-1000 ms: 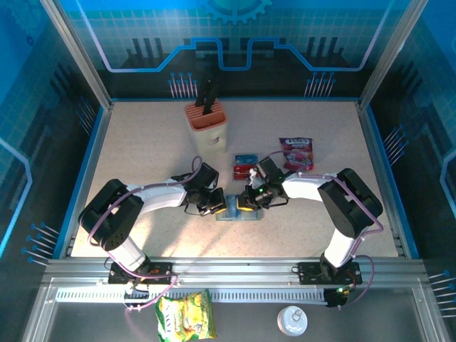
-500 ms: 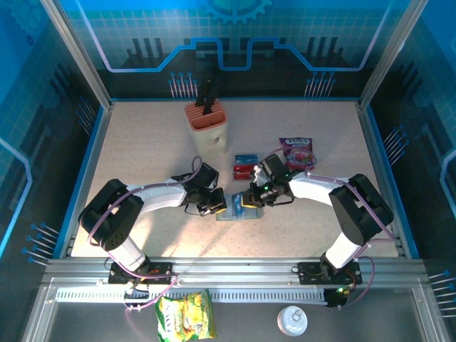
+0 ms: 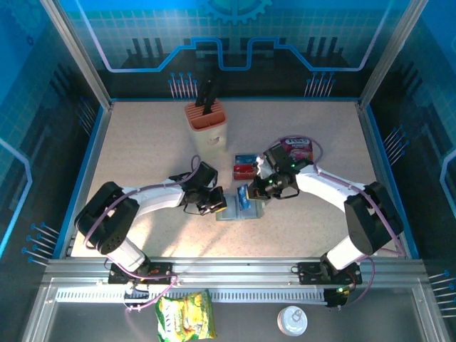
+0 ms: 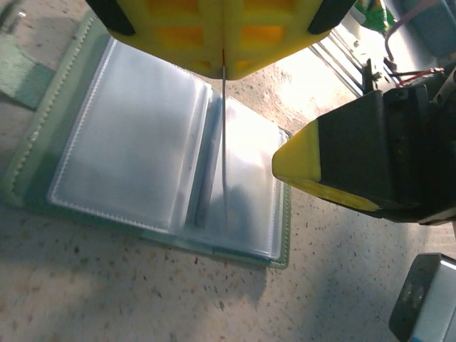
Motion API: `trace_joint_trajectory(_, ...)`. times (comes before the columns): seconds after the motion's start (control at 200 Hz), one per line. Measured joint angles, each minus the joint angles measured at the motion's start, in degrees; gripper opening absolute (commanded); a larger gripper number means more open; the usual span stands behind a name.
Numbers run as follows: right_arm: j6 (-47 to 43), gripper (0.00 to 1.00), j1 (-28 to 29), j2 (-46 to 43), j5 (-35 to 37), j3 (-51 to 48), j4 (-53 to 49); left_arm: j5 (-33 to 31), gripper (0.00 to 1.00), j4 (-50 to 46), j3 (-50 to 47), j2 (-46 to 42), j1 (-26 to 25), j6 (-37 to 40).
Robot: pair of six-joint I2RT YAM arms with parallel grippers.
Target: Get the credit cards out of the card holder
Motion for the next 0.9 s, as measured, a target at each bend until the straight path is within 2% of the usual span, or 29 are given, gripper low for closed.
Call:
trace_joint_trajectory(0.27, -19.3, 0.01, -0.13, -0.11, 7.63, 6.99, -11.41, -0.68, 0.0, -0.66, 0.2, -3.65, 0.0, 0.02)
trace_joint_trajectory(0.385, -29.59, 0.02, -0.13, 0.33, 10.58, 11.56, -16.81, -1.6, 0.06, -0.85, 0.04, -5.16, 0.0, 0.02)
trace_joint_trajectory(0.565, -45.4, 0.0, -0.11, 5.25, 15.91, 20.98, -23.93, -2.6, 0.08, -1.11, -1.42, -7.96, 0.02, -0.39)
trace_joint_trajectory(0.9, -60.85, 0.0, -0.11, 14.01, 23.3, 34.69, -29.62, -4.2, 0.07, -2.8, -3.89, -12.07, 0.13, -1.36)
